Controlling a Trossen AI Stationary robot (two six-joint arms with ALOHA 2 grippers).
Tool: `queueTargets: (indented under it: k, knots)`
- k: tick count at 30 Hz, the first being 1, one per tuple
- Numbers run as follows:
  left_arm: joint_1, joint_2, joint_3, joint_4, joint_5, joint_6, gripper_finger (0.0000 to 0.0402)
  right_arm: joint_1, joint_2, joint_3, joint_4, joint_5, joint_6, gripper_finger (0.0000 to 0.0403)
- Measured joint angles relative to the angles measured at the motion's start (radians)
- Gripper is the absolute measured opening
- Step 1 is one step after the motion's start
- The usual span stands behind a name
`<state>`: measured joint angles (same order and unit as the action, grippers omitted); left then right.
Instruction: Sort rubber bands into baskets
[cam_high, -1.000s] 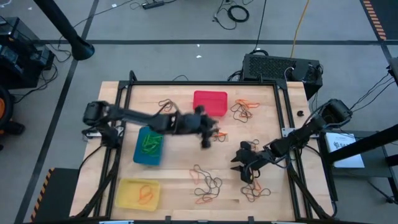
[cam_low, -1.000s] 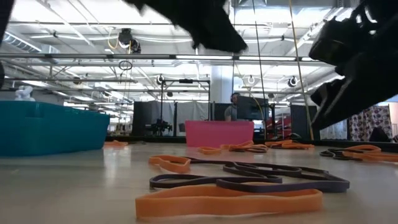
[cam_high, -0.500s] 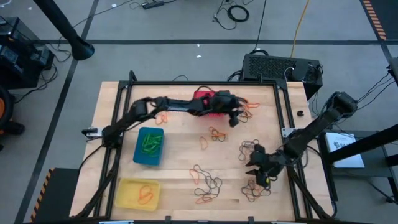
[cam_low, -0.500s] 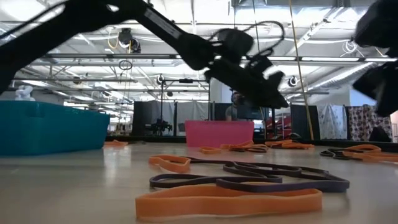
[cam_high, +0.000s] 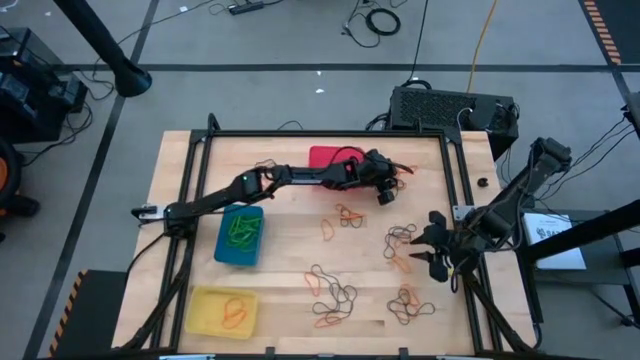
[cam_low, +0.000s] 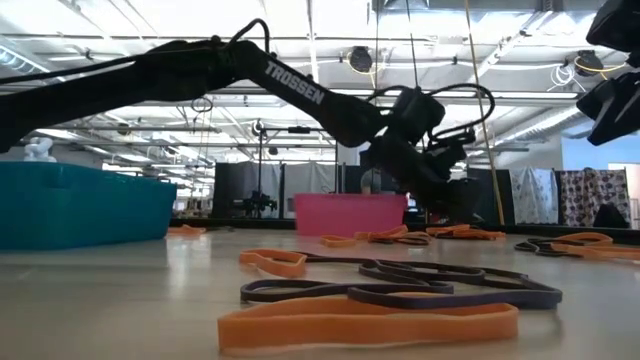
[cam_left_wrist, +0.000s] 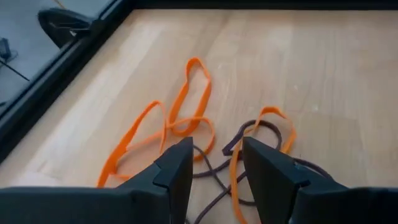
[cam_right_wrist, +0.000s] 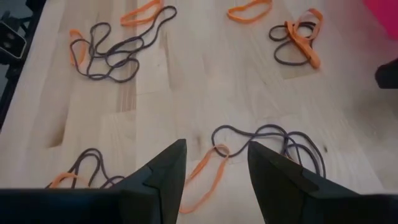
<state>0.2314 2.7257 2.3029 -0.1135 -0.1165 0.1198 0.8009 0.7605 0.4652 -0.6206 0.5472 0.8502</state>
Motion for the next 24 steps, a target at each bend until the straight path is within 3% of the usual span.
queueTargets:
  k: [14,18,24]
  knots:
    - [0.000,0.010,-0.008,-0.060,0.028,0.009,0.0138,0.000,0.003,0.000,-0.006,-0.005,0.003,0.0164]
    - [-0.003,0.011,-0.009,-0.025,0.029,0.017,0.0101,0.000,0.003,0.000,-0.006,-0.004,0.002,0.0164]
    - [-0.011,0.011,-0.003,0.022,0.030,0.018,0.0014,0.000,0.003,0.000,-0.006,-0.003,0.002,0.0164]
